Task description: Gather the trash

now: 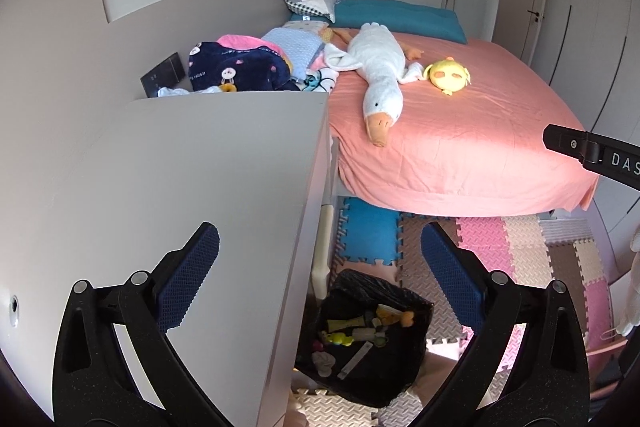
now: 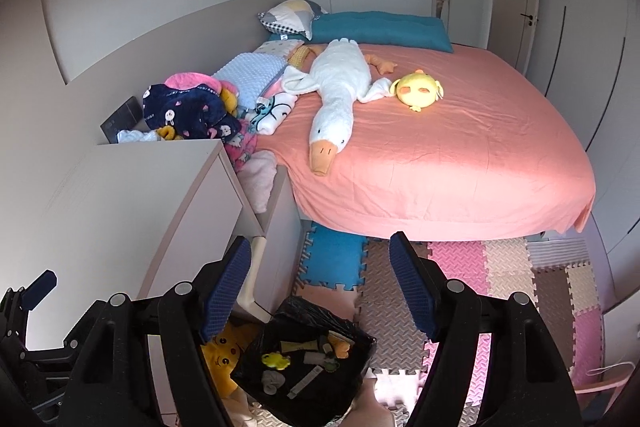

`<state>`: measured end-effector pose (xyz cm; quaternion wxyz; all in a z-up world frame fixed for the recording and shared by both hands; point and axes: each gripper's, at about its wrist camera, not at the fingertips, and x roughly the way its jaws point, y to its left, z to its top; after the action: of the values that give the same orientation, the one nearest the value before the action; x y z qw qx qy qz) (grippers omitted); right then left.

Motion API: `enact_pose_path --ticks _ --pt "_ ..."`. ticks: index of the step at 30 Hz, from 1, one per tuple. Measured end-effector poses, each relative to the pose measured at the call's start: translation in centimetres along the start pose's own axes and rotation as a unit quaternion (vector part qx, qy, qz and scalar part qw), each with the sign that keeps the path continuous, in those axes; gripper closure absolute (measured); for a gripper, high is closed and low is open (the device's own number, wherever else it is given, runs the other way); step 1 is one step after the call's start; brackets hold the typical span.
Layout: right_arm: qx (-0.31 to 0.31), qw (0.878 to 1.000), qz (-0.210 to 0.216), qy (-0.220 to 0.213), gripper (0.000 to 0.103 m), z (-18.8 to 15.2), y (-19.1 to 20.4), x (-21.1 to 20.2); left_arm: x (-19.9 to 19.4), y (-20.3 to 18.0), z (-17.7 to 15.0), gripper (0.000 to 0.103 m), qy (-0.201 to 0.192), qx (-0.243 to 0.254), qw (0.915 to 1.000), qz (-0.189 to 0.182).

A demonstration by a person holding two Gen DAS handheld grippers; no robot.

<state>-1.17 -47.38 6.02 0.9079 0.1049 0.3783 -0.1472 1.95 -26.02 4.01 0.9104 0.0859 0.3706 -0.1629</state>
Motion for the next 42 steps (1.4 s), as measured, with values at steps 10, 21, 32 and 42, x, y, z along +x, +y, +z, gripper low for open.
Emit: enact_pose_path --ticks 10,21,32,42 --pt "-0.005 1.0 0.002 0.002 0.031 -0.06 0.3 -0.04 0.04 0.46 -0.31 0.006 0.004 -0.01 0.9999 -0.003" --pt "-0.009 1.0 0.001 0.003 0.031 -0.09 0.59 -0.18 -0.18 0.34 -0.42 0.006 -0.002 -0.007 0.9999 -0.012" --pt "-0.013 1.0 0.003 0.002 0.031 -0.12 0.86 -0.36 -0.36 -0.33 -0.33 0.006 -0.007 0.009 0.9999 -0.012" --pt "-0.012 1.0 0.003 0.003 0.031 -0.17 0.92 -0.53 -0.56 -0.2 -0.29 0.006 -0.012 0.004 0.9998 -0.012"
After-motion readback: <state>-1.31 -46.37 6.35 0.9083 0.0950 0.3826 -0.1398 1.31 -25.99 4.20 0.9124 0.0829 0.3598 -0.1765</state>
